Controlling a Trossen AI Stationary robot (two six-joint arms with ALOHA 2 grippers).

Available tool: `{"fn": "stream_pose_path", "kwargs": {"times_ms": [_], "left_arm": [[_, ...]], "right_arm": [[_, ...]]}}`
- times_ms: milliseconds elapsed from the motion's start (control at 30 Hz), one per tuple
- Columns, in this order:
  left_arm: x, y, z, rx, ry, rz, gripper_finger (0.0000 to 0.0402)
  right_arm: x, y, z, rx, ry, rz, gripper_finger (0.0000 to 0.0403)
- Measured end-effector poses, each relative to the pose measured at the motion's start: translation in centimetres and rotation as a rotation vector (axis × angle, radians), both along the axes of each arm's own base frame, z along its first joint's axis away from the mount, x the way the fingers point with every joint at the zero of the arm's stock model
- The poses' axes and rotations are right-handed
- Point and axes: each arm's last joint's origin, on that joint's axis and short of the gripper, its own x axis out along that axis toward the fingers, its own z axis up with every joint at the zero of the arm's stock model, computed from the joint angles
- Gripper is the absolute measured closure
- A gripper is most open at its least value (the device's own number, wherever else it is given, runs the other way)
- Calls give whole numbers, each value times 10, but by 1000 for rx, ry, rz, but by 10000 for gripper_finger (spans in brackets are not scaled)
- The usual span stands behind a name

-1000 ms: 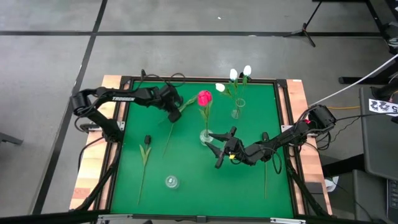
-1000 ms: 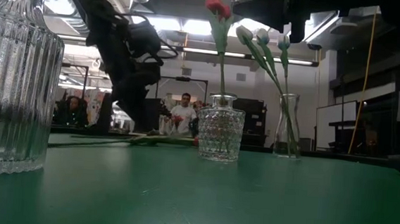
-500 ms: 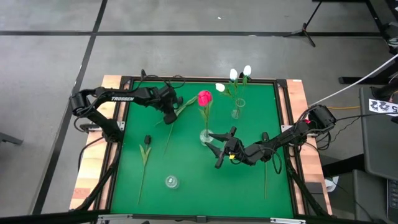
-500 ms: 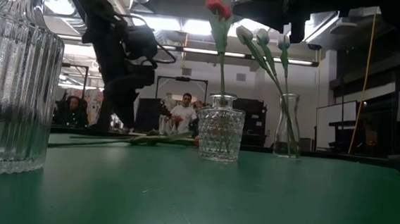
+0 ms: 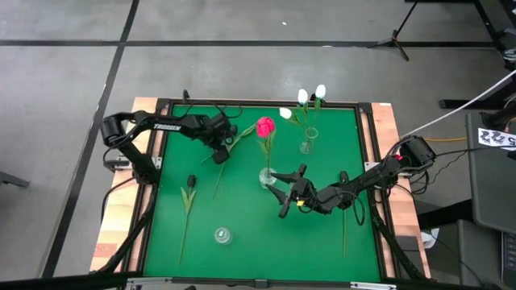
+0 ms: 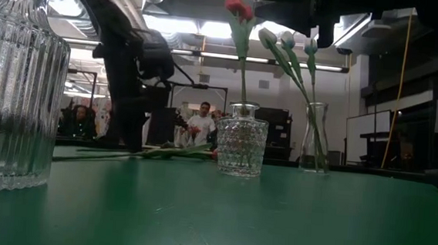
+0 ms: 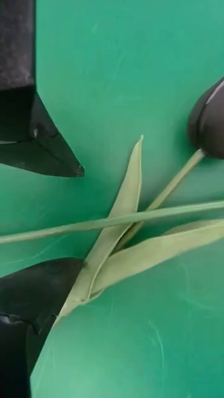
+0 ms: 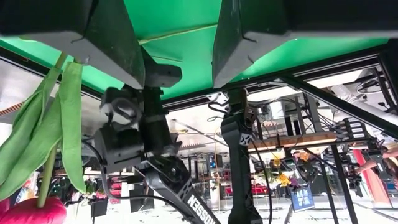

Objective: Sort flowers into vase by color
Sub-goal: Put the red tulip into the middle transparent flower vase

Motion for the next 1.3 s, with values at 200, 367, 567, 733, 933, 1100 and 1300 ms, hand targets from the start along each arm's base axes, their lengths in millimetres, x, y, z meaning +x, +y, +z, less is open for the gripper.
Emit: {"fn": "stream_pose_path", "kwargs": {"times_ms": [200,367,567,733,933,1100,1300], "left_arm": [[1,3,-7,-9,13,29,242],[-1,5,-4,-7,4,51,359],[-3,5,2,-15,-15,84,389],[-7,3,15,-11,-57,128,394],[-14,-1,44,18,-173,189,398],[-26,-8,77,49,-312,245,399],[-49,-22,120,87,-520,306,400]], "right_arm": [[0,0,0,17,-7,1,217],[0,0,0,18,-7,1,217],[0,0,0,19,-6,2,217],[0,0,-1,17,-2,2,217],[0,0,-1,15,-1,1,217],[0,0,-1,15,-1,0,217],[0,0,0,12,-2,0,217]]}}
